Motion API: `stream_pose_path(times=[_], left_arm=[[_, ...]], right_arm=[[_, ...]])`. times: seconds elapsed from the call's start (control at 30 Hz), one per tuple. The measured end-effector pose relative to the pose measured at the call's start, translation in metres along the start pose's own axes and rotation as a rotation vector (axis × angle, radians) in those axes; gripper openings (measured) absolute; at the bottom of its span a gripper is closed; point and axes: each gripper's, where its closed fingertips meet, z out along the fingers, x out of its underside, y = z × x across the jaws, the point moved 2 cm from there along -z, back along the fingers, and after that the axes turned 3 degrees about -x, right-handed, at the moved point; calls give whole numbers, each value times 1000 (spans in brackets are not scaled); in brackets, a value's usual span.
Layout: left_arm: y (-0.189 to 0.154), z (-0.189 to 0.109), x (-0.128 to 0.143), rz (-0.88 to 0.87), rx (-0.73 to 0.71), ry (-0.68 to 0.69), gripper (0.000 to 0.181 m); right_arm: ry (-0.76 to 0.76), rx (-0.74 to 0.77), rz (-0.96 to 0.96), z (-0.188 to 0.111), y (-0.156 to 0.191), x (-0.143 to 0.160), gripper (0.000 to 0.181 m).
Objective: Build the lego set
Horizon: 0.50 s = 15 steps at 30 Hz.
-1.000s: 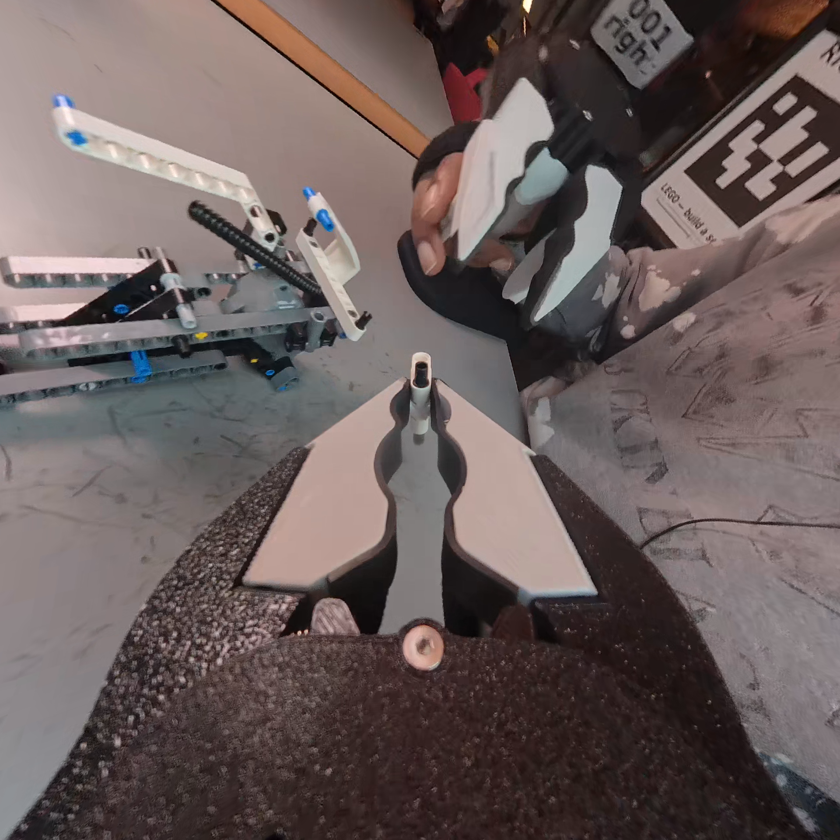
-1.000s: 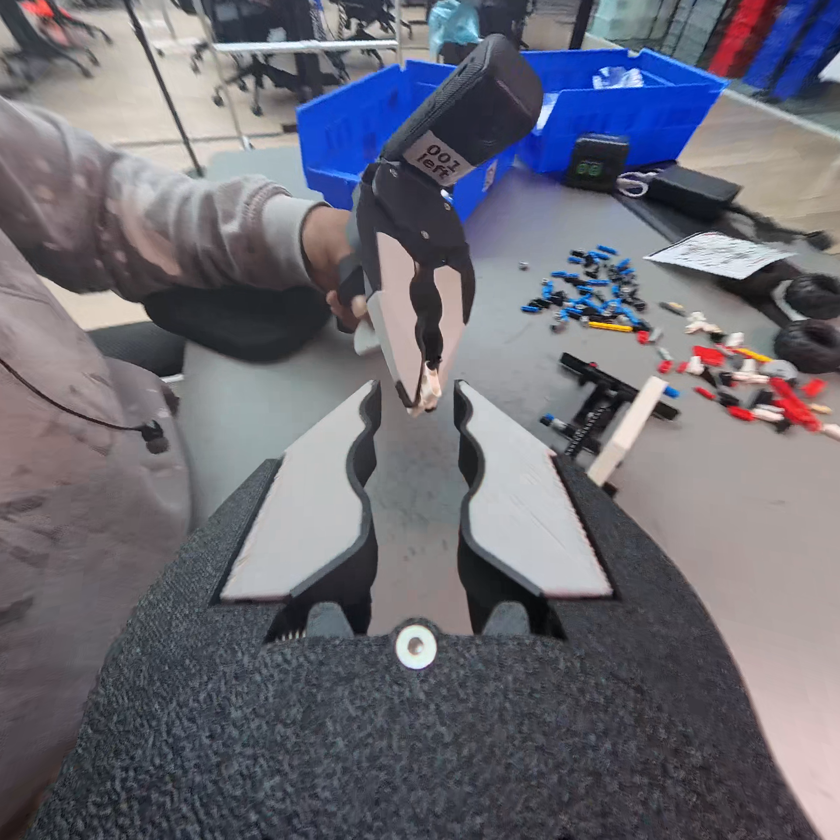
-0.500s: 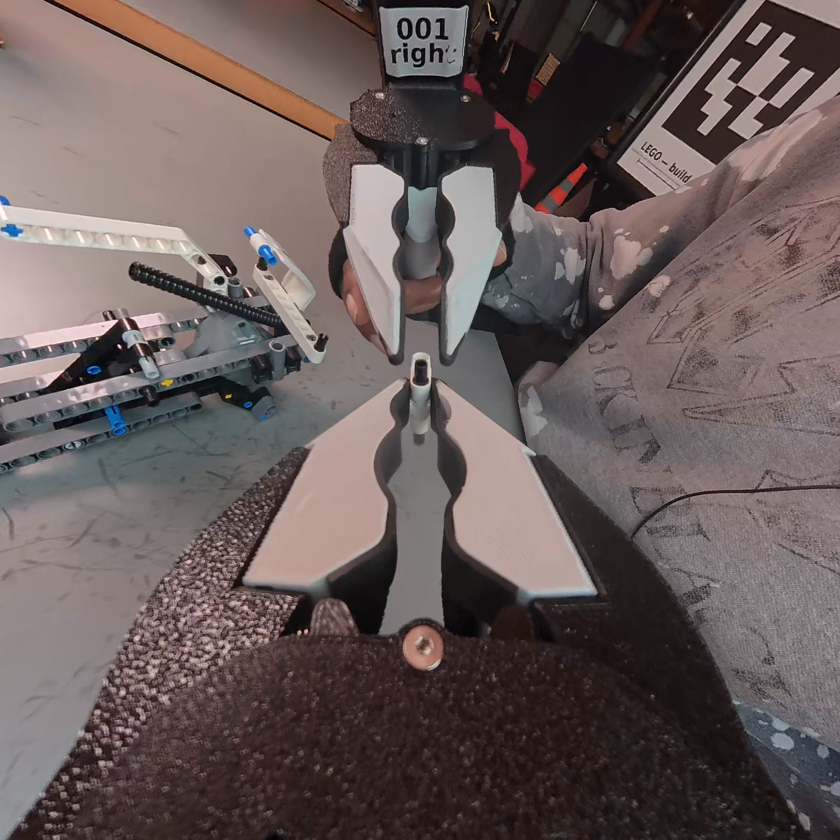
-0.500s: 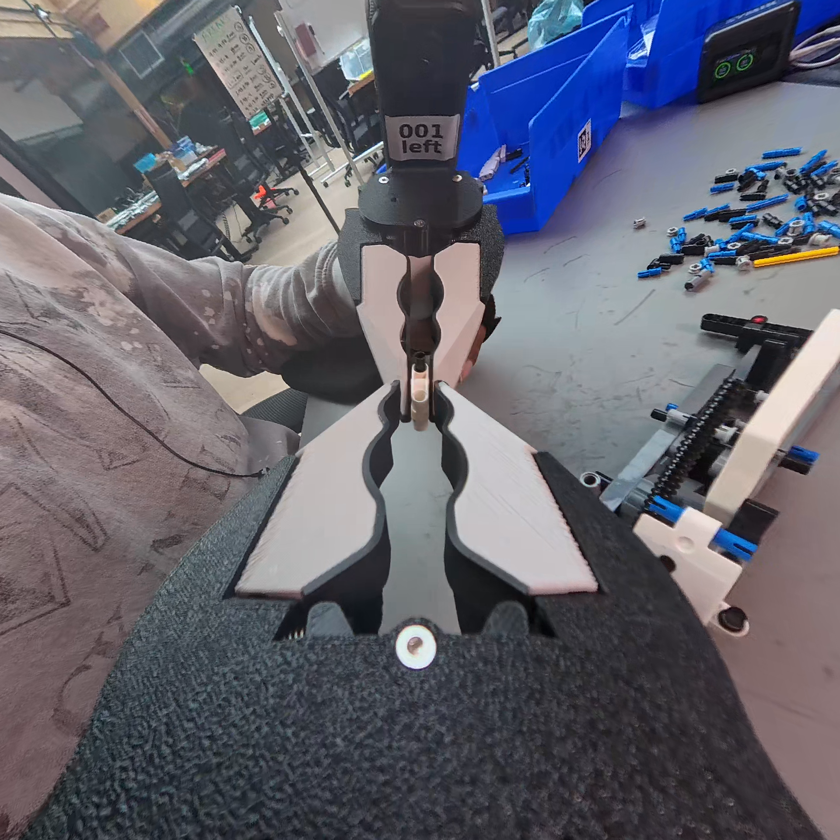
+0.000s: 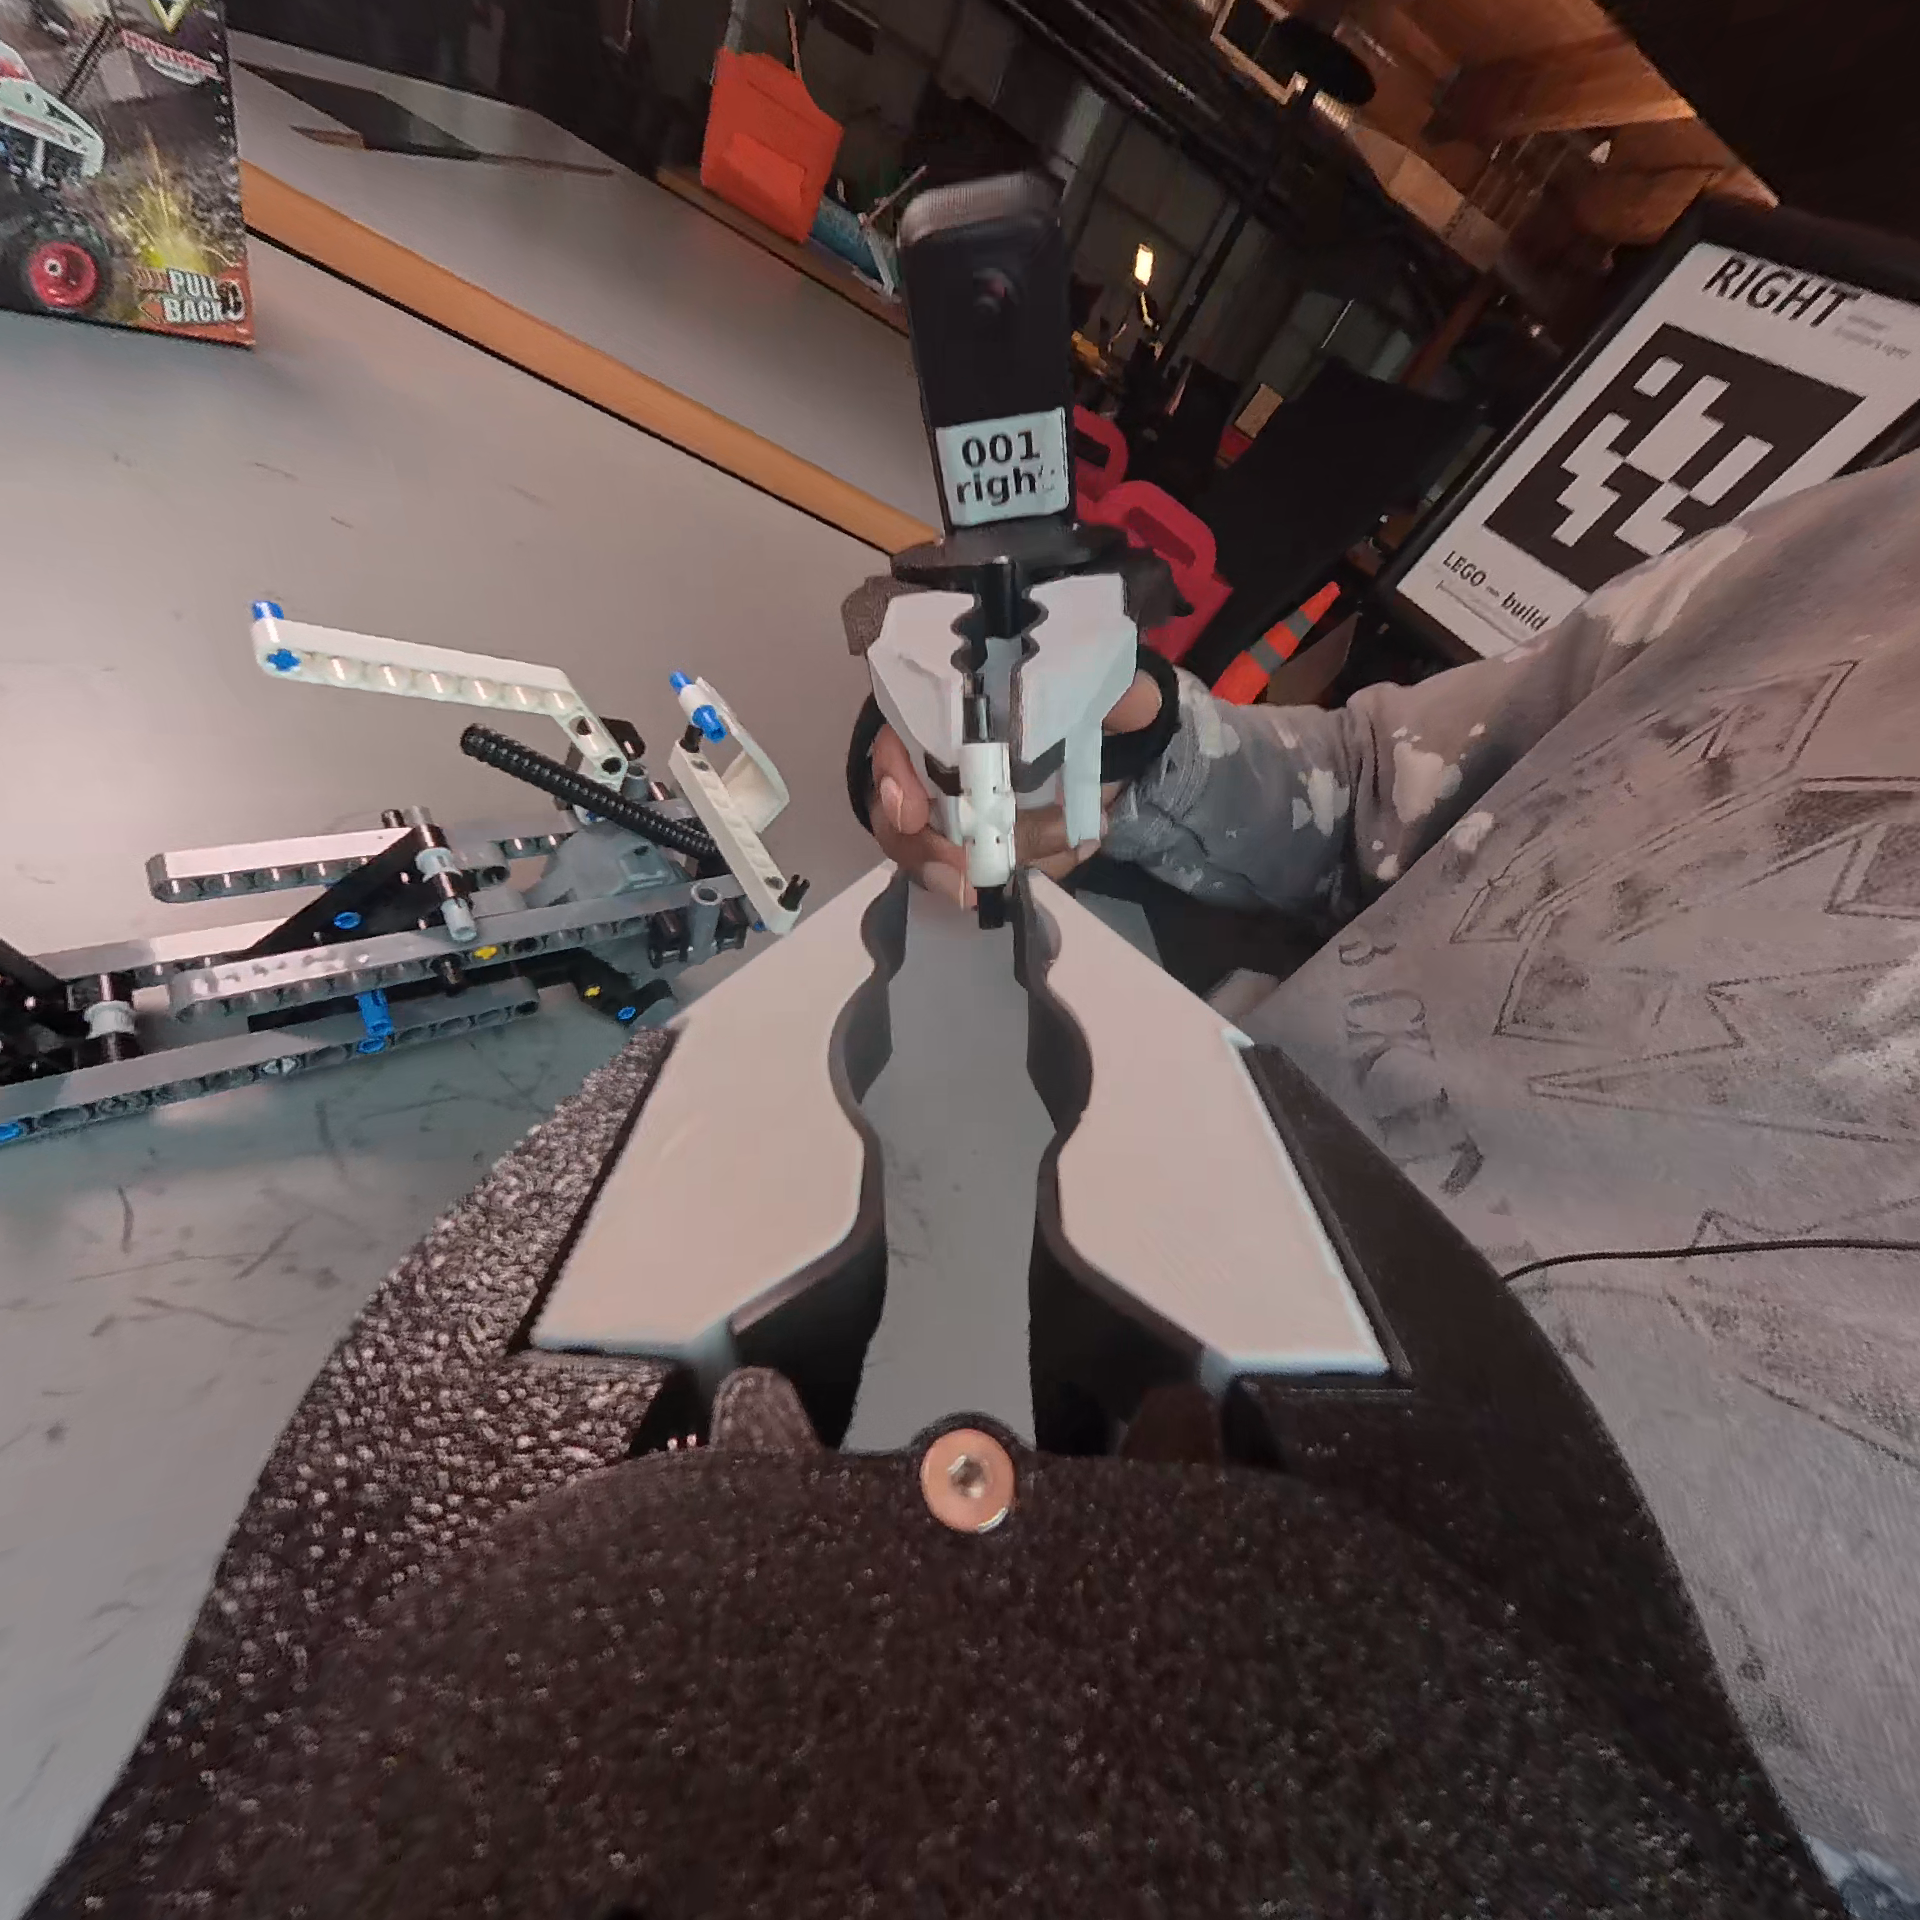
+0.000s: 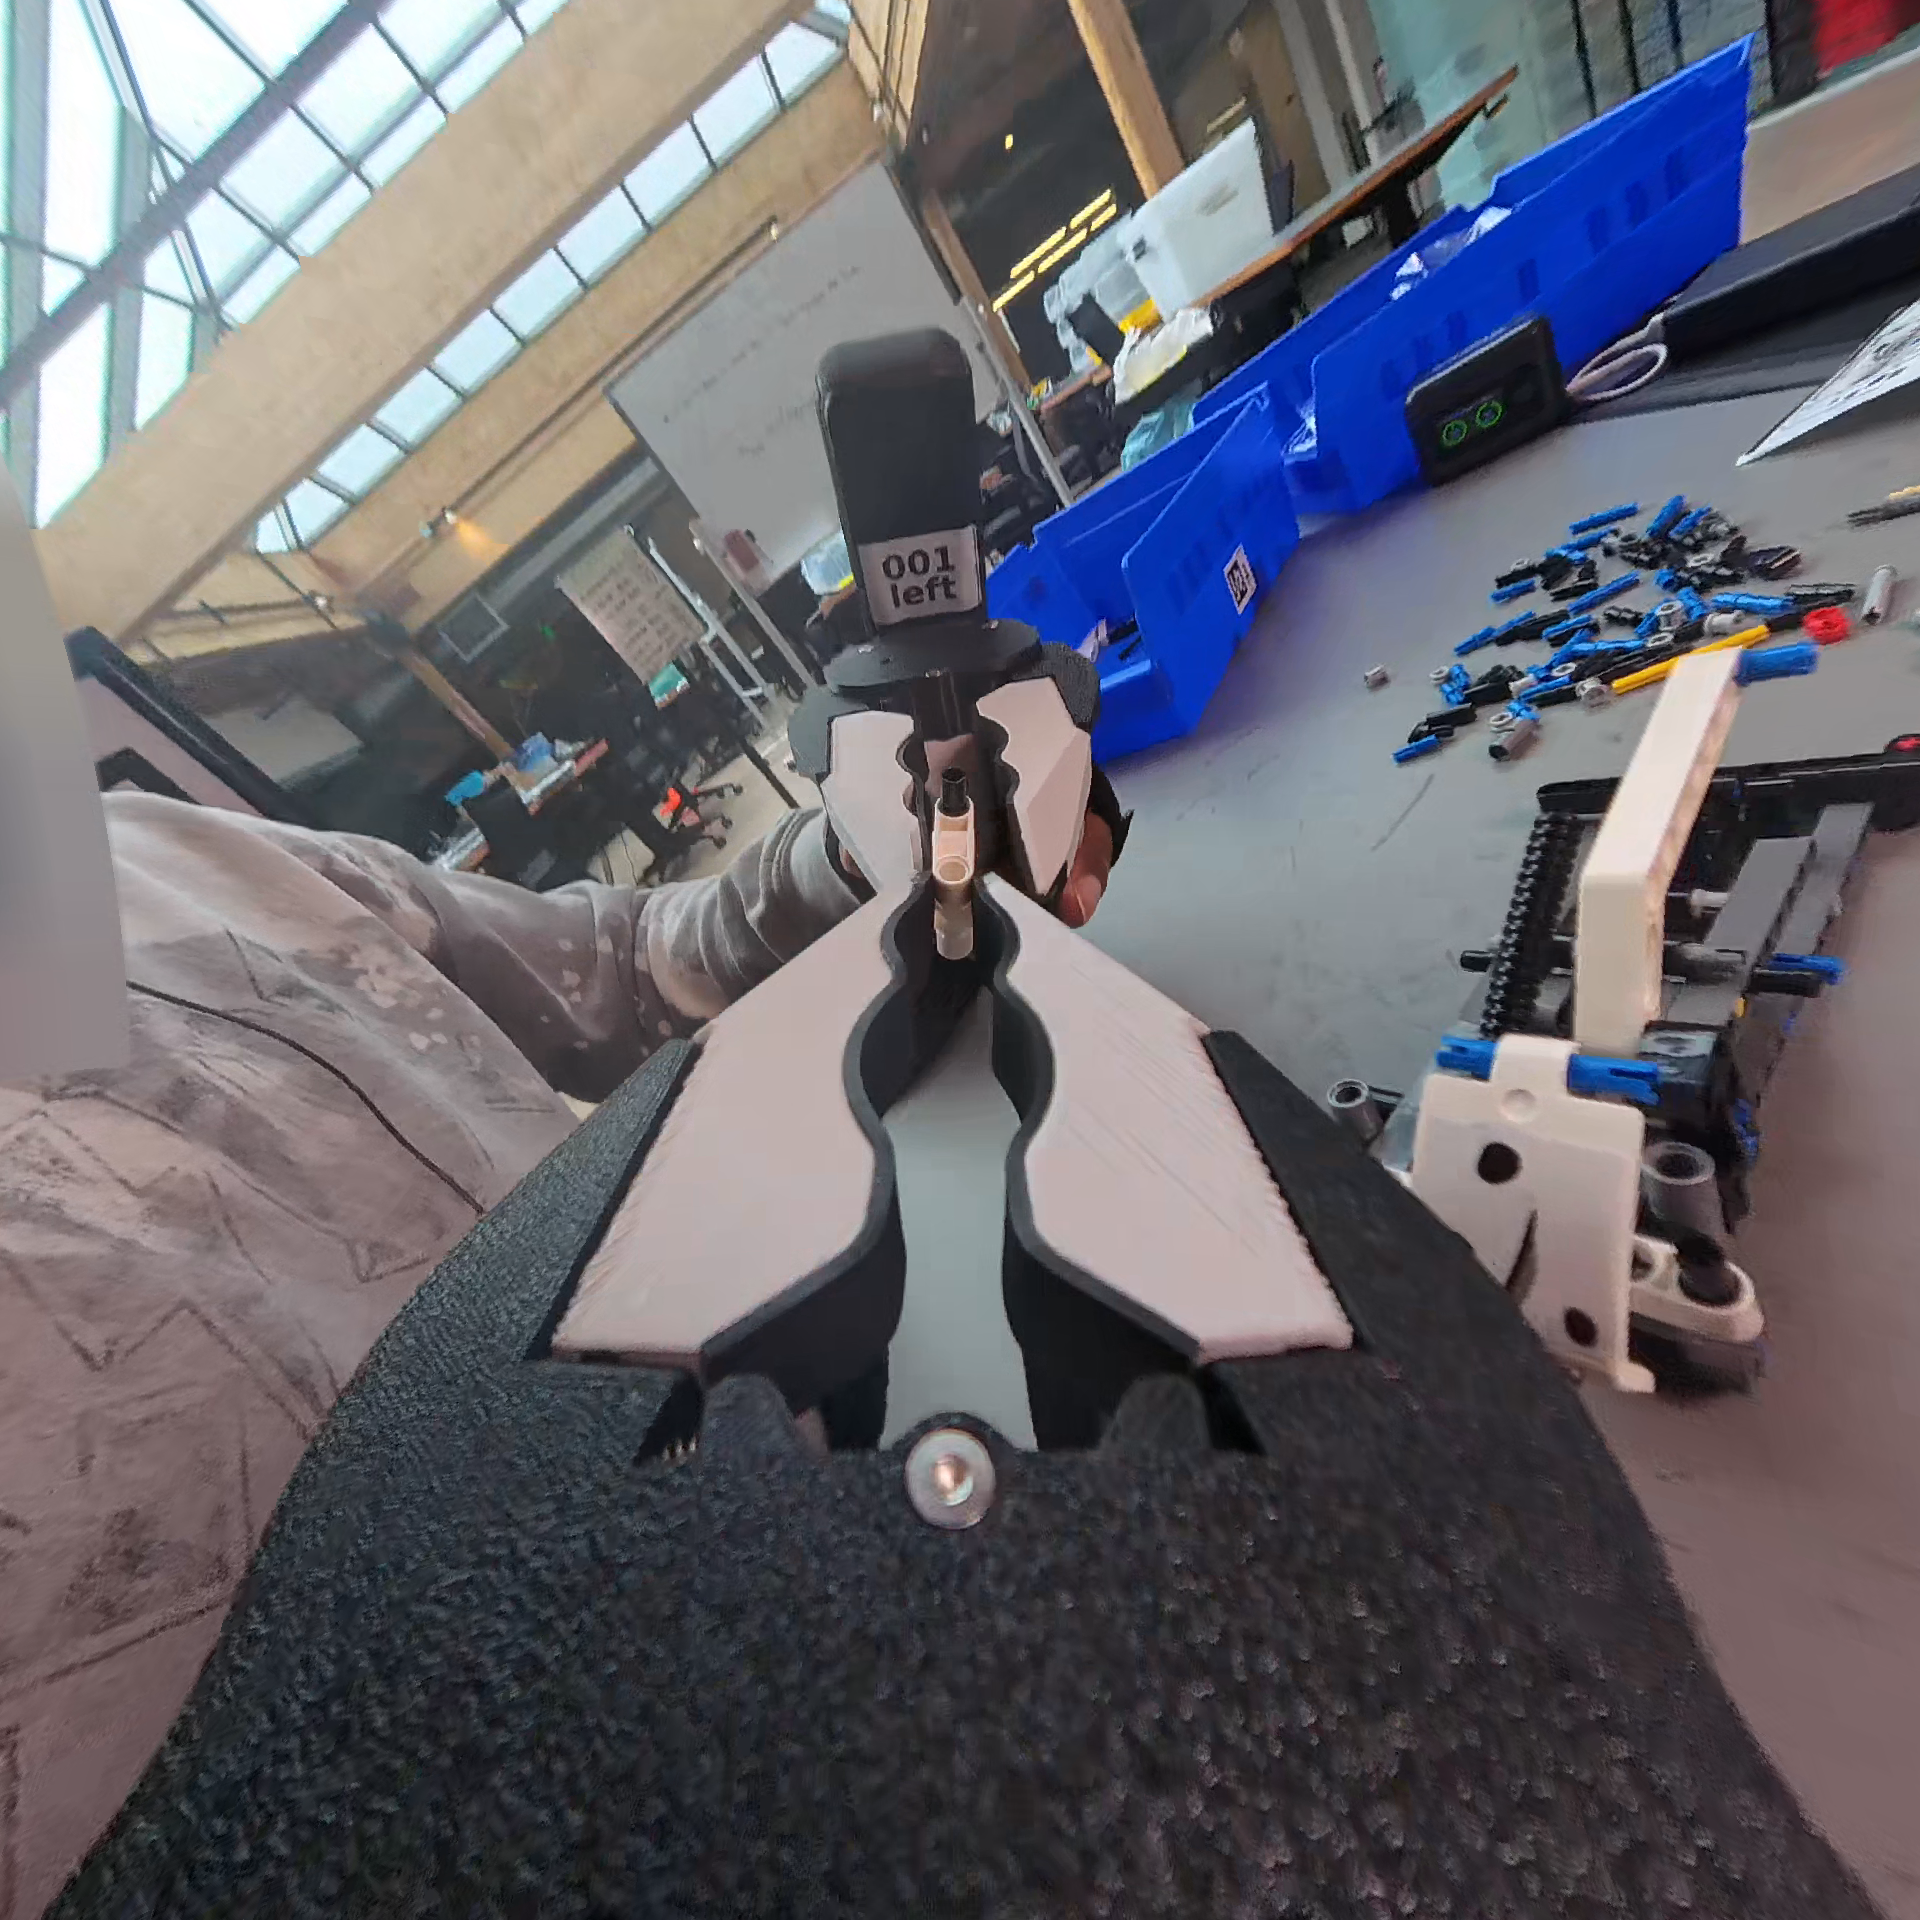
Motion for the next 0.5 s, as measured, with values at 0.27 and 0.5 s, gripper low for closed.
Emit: stream_pose_path(times=[0.27,0.5], left_arm=[[-11,15,-11,-101,80,-116,8],[-3,16,-11,-200,98,-140,7]], right_arm=[[-131,22,-48,-6,7,-4,6],[-139,46,-29,-6,-1,-7,6]])
